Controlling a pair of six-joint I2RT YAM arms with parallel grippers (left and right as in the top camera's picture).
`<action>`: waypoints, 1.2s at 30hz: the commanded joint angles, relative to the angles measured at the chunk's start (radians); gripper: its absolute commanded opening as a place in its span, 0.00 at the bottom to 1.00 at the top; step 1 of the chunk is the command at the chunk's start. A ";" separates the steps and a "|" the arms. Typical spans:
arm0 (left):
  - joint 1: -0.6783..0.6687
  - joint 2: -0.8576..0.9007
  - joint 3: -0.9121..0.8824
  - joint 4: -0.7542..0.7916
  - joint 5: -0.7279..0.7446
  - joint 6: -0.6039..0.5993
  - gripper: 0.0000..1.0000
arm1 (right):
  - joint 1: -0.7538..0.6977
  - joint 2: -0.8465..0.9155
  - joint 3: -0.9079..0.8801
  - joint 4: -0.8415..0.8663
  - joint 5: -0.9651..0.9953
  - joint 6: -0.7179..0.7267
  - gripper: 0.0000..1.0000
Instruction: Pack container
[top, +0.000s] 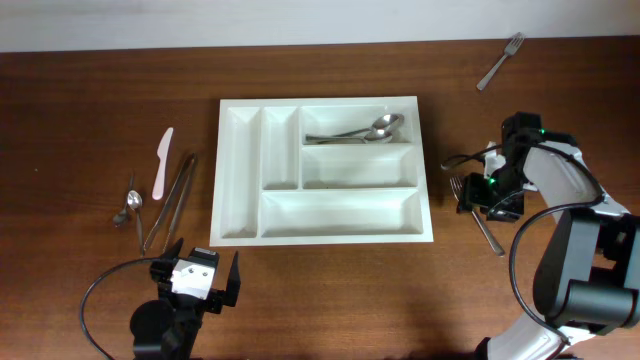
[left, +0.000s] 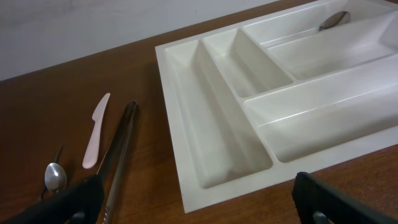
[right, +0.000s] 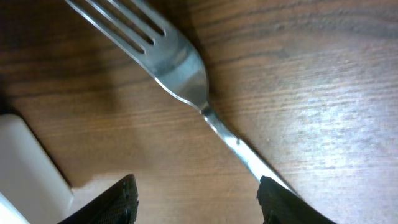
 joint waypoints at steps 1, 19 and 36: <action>0.002 -0.006 -0.005 0.003 0.010 -0.013 0.99 | 0.005 -0.008 -0.012 0.040 -0.012 0.002 0.65; 0.002 -0.006 -0.005 0.003 0.010 -0.014 0.99 | 0.005 0.087 -0.027 0.226 -0.012 -0.259 0.63; 0.002 -0.006 -0.005 0.003 0.010 -0.014 0.99 | 0.003 0.088 -0.083 0.171 0.015 -0.254 0.56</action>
